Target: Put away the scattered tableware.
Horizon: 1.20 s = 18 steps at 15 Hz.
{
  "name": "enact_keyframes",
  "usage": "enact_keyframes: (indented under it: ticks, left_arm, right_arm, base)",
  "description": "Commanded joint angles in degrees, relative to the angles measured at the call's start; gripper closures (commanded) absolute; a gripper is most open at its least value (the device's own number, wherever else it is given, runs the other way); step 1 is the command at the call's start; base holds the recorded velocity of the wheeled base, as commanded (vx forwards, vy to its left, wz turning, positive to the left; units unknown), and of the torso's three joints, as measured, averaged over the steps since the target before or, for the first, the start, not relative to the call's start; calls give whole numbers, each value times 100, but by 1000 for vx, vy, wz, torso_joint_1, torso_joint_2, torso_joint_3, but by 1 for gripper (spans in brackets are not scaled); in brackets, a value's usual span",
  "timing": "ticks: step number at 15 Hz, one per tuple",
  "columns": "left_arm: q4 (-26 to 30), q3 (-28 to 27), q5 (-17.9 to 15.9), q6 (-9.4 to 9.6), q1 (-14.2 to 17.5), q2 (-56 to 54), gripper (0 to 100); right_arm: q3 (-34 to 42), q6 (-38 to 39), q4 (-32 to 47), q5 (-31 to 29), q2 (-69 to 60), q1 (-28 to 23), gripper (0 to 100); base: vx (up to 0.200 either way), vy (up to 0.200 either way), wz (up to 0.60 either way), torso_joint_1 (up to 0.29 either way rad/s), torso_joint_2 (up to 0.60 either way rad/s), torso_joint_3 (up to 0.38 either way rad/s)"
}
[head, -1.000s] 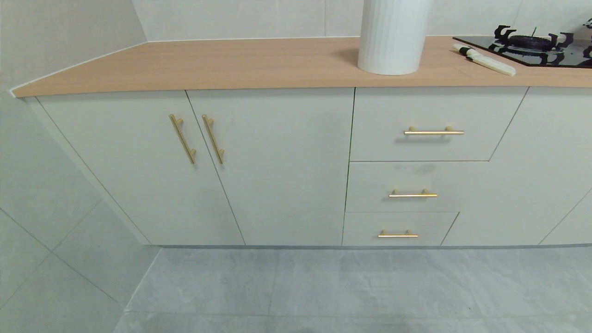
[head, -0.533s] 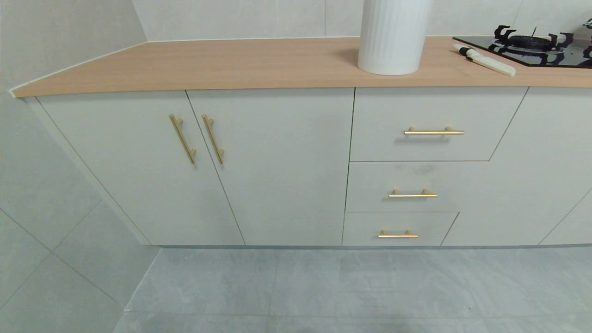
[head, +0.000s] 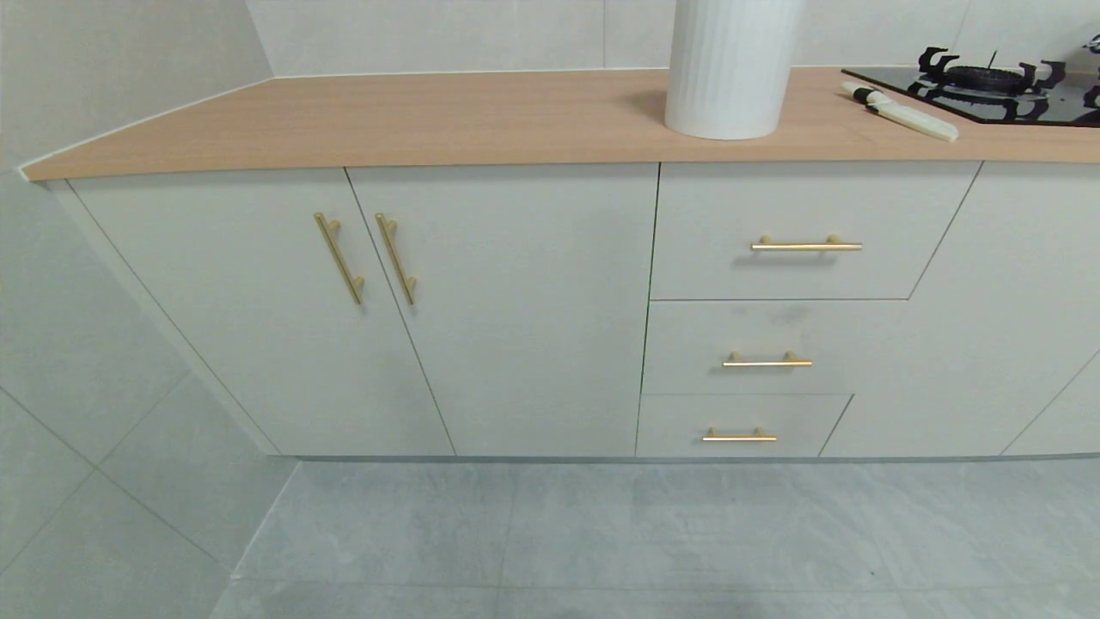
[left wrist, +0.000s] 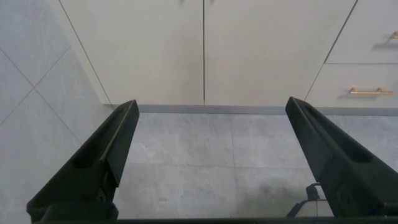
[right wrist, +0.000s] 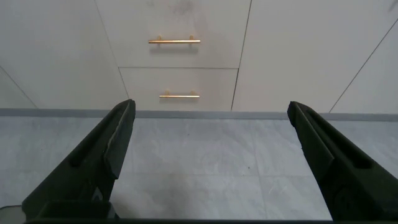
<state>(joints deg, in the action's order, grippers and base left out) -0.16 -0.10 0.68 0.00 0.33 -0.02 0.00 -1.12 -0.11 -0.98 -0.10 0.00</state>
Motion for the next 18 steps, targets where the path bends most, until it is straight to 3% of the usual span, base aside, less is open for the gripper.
enact_keyframes:
  ticks: [1, 3, 18]
  left_arm:
    - [-2, 1, 2, 0, 2, 2, 0]
    - [-2, 1, 2, 9, 2, 2, 0]
    - [-2, 1, 2, 18, 2, 2, 0]
  right_arm:
    - [0, -11, 11, 1, 19, 0, 0]
    - [0, -2, 11, 1, 19, 0, 0]
    - [0, -2, 11, 10, 19, 0, 0]
  base:
    - [0, 0, 0, 0, 0, 0]
    - [0, 0, 0, 0, 0, 0]
    - [200, 0, 0, 2, 1, 1]
